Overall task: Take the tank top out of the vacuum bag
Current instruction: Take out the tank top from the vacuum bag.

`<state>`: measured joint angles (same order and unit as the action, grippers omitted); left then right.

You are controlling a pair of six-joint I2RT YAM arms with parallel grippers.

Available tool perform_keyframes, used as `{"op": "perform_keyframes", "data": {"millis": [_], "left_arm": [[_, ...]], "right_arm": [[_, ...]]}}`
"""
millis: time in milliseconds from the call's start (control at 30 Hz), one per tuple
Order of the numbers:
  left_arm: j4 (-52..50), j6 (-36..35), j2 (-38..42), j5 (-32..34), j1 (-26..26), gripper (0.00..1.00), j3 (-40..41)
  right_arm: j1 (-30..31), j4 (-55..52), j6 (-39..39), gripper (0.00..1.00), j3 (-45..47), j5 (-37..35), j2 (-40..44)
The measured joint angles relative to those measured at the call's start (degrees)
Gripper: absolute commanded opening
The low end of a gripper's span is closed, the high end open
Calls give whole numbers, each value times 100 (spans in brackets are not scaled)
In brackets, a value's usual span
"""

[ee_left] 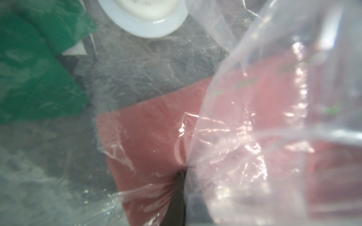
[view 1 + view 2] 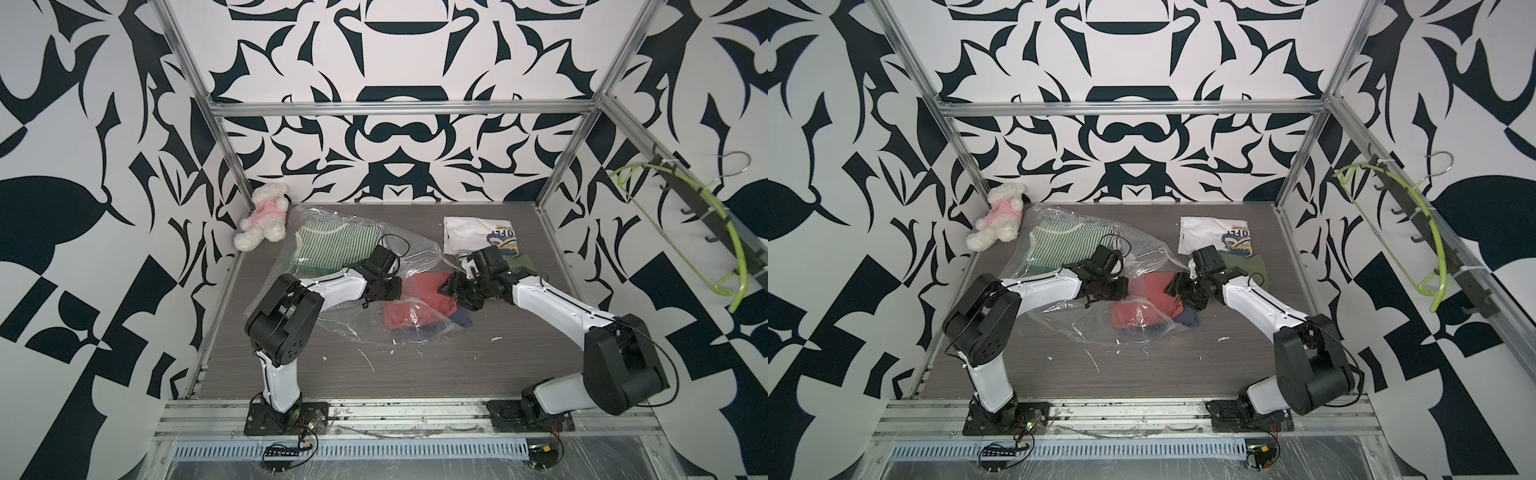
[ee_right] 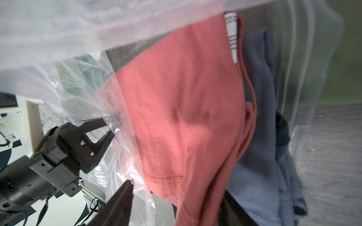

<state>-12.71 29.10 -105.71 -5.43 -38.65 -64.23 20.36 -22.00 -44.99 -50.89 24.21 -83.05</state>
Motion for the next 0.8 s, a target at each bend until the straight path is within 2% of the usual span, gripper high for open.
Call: {"op": "perform_keyframes", "data": {"millis": [133, 433, 600, 800], "left_arm": [[0, 0, 0, 0, 0, 0, 0], [4, -2, -2, 0, 0, 0, 2], [4, 0, -2, -2, 0, 0, 0], [4, 0, -2, 0, 0, 0, 2]], "right_arm": [[0, 20, -4, 78, 35, -114, -221], [0, -59, -7, 82, 50, -345, -619], [0, 162, -13, 68, 50, -195, -682], [0, 595, -13, 60, 50, 181, -560]]}}
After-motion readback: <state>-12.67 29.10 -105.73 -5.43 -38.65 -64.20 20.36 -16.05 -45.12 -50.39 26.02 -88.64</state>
